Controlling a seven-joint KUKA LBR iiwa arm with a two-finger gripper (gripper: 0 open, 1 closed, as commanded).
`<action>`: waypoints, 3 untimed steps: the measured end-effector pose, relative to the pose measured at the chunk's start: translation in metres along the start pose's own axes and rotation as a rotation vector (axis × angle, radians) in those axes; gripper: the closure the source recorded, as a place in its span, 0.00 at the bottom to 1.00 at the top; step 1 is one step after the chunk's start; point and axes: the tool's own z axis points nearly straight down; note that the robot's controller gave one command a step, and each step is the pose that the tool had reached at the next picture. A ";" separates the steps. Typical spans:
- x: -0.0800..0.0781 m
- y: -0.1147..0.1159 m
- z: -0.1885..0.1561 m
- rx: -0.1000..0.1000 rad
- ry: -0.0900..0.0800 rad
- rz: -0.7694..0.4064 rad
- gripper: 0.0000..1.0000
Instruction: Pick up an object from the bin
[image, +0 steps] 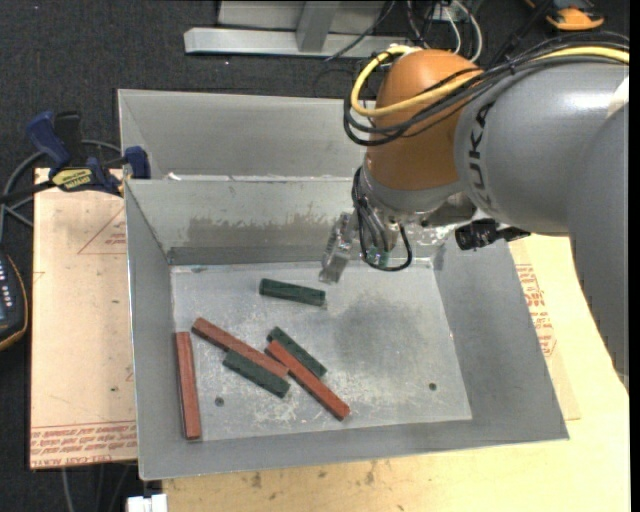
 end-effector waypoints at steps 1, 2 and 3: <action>0.001 -0.001 0.005 0.005 0.006 0.000 0.00; 0.010 0.020 0.145 0.006 0.013 -0.039 0.00; 0.005 0.023 0.136 -0.002 -0.003 -0.040 1.00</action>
Offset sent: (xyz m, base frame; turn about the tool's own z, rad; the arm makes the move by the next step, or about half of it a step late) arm 0.0000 0.0000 0.0000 0.0000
